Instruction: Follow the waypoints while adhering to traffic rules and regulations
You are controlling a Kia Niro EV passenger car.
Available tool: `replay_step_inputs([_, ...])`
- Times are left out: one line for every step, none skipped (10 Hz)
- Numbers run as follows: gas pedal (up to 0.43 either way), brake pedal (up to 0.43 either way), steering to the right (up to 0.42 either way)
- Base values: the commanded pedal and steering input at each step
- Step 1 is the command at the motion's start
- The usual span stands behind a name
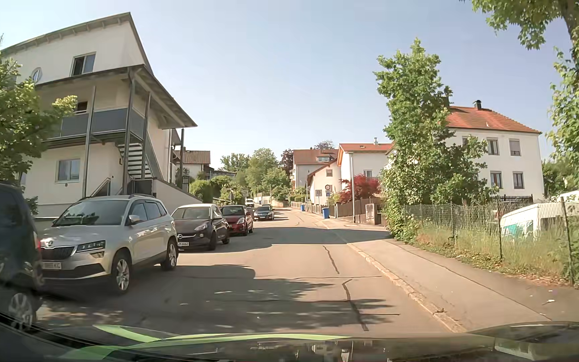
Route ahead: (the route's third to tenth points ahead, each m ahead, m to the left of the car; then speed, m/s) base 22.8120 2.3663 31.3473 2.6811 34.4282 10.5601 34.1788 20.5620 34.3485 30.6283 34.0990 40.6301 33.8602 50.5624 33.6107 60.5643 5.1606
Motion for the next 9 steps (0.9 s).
replay_step_inputs([0.177, 0.000, 0.001])
replay_step_inputs([0.157, 0.000, -0.002])
replay_step_inputs([0.138, 0.000, -0.003])
replay_step_inputs([0.118, 0.000, -0.003])
replay_step_inputs([0.110, 0.000, -0.004])
replay_step_inputs([0.098, 0.000, -0.004])
replay_step_inputs([0.098, 0.000, -0.004])
replay_step_inputs([0.087, 0.000, -0.004])
replay_step_inputs([0.087, 0.000, -0.006])
